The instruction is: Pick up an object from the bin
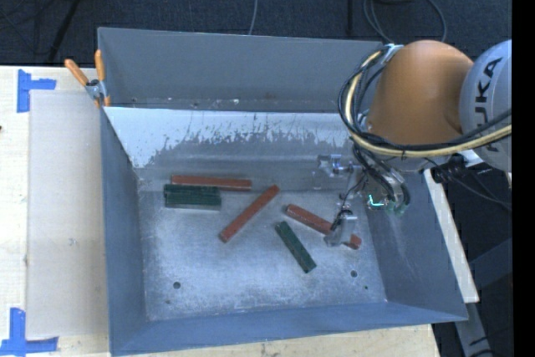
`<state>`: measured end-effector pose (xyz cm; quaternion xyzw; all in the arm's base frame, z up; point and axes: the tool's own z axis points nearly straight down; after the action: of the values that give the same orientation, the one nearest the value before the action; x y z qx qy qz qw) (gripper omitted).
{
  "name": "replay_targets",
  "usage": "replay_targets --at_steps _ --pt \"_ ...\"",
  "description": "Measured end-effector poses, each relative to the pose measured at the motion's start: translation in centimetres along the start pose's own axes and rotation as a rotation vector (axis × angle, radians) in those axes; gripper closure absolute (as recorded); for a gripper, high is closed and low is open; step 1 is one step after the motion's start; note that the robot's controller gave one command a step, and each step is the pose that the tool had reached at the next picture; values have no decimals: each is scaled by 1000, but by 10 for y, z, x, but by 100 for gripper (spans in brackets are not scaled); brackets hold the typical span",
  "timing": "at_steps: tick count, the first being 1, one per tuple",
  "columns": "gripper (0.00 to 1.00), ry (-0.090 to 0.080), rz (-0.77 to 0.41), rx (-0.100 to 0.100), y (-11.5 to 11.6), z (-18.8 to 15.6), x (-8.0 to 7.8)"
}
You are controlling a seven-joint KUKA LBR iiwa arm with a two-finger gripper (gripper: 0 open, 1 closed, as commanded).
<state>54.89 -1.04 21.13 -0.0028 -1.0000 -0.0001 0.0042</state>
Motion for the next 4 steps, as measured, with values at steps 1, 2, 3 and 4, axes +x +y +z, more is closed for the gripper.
replay_targets --at_steps 1,2,3,4 --pt "0 -7 0 0 0 -4 -2" --pt "0 -12 -80 1 -38 60 -10" --pt "0 -10 37 0 -69 121 -19" --pt "0 -6 -66 -1 -83 145 -29"
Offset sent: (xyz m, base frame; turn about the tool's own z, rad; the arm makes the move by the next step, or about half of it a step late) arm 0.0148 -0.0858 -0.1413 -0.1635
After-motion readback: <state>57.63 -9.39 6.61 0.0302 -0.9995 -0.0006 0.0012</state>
